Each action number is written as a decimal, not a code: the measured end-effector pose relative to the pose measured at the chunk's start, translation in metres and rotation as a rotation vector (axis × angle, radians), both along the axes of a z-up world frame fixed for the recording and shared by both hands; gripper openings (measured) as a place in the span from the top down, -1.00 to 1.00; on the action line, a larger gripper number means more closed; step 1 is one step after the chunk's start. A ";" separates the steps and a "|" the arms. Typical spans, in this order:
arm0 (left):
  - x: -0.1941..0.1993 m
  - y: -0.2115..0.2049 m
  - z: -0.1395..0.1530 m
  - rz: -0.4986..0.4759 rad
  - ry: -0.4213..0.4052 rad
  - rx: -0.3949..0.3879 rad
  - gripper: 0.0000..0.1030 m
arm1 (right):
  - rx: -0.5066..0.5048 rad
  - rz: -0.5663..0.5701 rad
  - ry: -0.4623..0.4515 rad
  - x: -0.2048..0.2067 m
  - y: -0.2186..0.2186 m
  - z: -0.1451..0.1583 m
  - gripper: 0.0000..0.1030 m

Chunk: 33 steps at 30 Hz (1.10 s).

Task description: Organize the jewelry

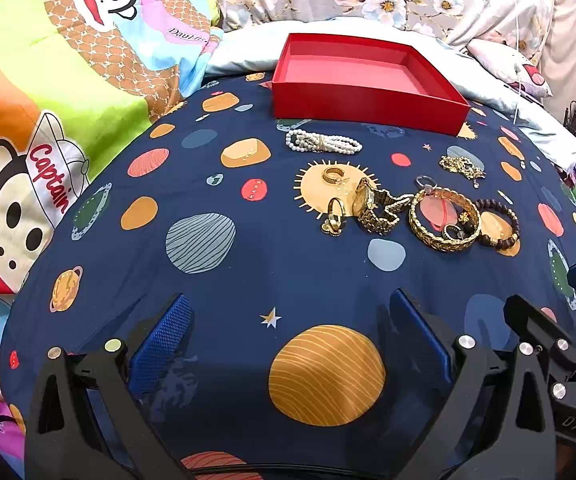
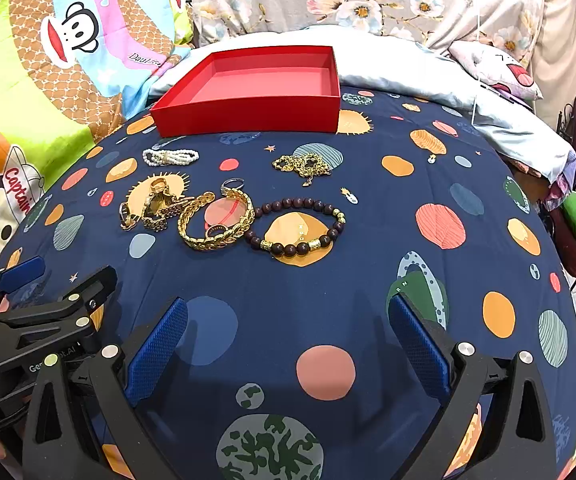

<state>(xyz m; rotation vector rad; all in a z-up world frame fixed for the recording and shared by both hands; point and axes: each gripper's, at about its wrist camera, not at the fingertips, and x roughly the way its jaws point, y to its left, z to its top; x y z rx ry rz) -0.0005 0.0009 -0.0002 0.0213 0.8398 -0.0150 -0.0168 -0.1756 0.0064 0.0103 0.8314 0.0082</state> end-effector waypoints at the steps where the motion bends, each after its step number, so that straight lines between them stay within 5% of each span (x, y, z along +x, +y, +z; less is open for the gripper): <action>1: 0.000 0.000 0.000 -0.001 0.001 -0.001 -0.89 | 0.001 0.001 0.000 0.000 0.000 0.000 -0.90; 33: 0.000 0.000 -0.003 0.001 0.003 0.000 -0.89 | 0.004 -0.001 0.003 0.000 0.001 0.000 -0.90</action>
